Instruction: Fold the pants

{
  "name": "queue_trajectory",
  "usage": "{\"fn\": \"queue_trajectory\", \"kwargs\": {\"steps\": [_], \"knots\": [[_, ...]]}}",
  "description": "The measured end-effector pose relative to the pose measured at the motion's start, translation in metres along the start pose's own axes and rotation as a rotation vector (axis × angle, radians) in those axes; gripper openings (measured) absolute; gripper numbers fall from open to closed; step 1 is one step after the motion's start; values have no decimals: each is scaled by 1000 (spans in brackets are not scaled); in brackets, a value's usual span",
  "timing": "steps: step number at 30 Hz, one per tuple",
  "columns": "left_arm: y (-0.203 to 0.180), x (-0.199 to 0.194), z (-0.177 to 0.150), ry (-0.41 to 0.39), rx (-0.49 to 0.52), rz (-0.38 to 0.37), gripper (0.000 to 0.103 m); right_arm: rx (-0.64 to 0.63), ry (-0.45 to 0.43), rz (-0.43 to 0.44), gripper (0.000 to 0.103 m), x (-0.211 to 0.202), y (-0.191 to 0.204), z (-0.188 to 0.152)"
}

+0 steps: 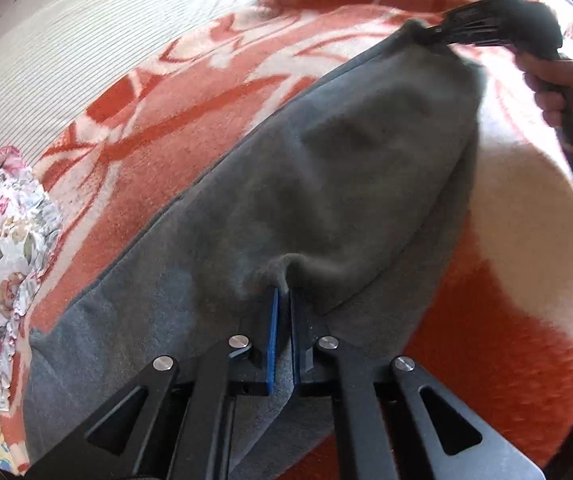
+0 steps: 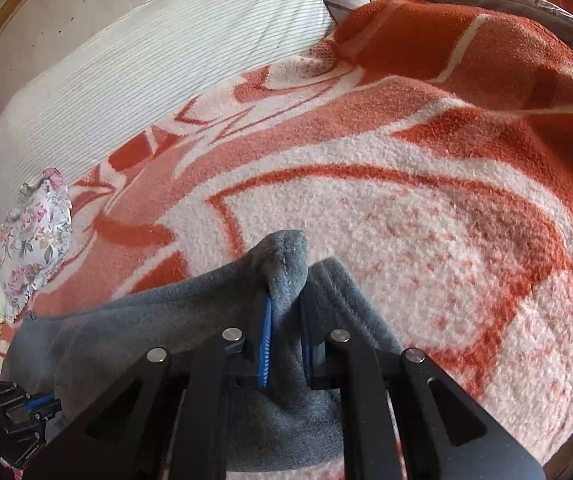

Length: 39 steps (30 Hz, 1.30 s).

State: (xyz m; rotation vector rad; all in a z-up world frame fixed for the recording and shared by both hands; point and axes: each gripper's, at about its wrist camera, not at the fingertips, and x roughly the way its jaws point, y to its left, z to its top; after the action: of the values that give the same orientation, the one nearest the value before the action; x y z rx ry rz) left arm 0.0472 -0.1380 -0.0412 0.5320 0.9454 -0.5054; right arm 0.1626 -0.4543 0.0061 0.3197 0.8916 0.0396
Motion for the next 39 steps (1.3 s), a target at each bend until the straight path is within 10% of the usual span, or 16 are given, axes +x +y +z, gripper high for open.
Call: {"fn": "queue_trajectory", "kwargs": {"steps": [4, 14, 18, 21, 26, 31, 33, 36, 39], "knots": [[-15, -12, 1, -22, 18, -141, 1, 13, 40, -31, 14, 21, -2, 8], [31, -28, -30, -11, -98, -68, 9, -5, -62, 95, 52, -36, 22, -24], [48, -34, -46, 4, -81, -62, 20, -318, 38, 302, 52, -43, 90, -56], [54, -35, -51, 4, -64, -88, 22, -619, 125, 288, 52, -34, 138, -86], [47, -31, -53, -14, -8, -124, 58, -902, 238, 264, 52, -8, 176, -115], [48, 2, -55, 89, 0, -55, 58, -1085, 254, 156, 52, 12, 189, -134], [53, 18, -58, 144, -23, -40, 39, -1026, 255, 178, 52, 18, 183, -124], [58, 21, -55, 160, -46, -47, 8, -955, 244, 196, 27, 21, 177, -114], [58, 6, -49, 128, -40, -36, 4, -889, 232, 235, 10, 11, 171, -106]]}}
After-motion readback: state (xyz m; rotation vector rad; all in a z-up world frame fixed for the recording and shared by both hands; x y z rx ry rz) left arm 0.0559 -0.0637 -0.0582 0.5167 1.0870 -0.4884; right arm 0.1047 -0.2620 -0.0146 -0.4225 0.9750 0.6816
